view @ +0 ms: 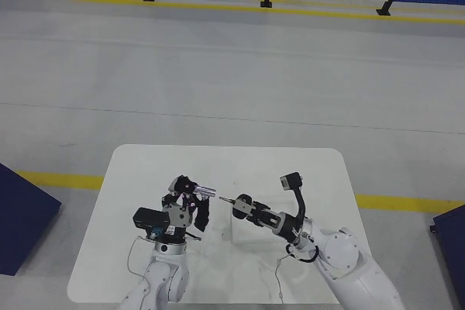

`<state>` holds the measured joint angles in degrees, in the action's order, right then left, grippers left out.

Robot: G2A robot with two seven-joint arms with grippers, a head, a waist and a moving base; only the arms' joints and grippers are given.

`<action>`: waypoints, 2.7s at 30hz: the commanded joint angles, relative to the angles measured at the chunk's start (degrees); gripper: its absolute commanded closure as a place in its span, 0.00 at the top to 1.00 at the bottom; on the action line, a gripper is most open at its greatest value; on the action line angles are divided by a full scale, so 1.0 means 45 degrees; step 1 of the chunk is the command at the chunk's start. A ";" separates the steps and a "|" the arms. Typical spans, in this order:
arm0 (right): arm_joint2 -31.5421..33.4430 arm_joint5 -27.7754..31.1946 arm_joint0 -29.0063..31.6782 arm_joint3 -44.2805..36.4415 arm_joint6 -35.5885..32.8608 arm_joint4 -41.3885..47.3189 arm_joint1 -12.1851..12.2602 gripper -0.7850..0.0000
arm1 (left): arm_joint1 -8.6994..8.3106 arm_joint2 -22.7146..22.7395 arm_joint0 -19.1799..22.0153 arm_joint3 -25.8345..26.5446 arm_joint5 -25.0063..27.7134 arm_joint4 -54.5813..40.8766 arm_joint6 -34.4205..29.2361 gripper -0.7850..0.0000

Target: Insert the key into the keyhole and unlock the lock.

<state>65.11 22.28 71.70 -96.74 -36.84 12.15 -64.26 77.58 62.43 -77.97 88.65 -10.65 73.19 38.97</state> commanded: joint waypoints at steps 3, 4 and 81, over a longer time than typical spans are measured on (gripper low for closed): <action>-0.0105 0.0012 -0.0052 0.0075 0.0167 -0.0154 -0.0042 0.00 | 0.0042 -0.0011 -0.0016 -0.0018 0.0089 0.0086 -0.0038 0.00; -0.0124 0.0016 -0.0066 0.0093 0.0227 -0.0182 -0.0054 0.00 | 0.0051 -0.0012 -0.0020 -0.0022 0.0127 0.0111 -0.0077 0.00; -0.0378 0.0038 -0.0592 0.0465 0.0112 -0.0567 -0.0416 0.00 | 0.0064 -0.0004 -0.0035 -0.0017 0.0125 0.0124 -0.0155 0.00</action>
<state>63.52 22.56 69.09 -94.66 -36.34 9.63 -66.10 77.87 62.42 -78.12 88.57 -10.09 73.75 38.28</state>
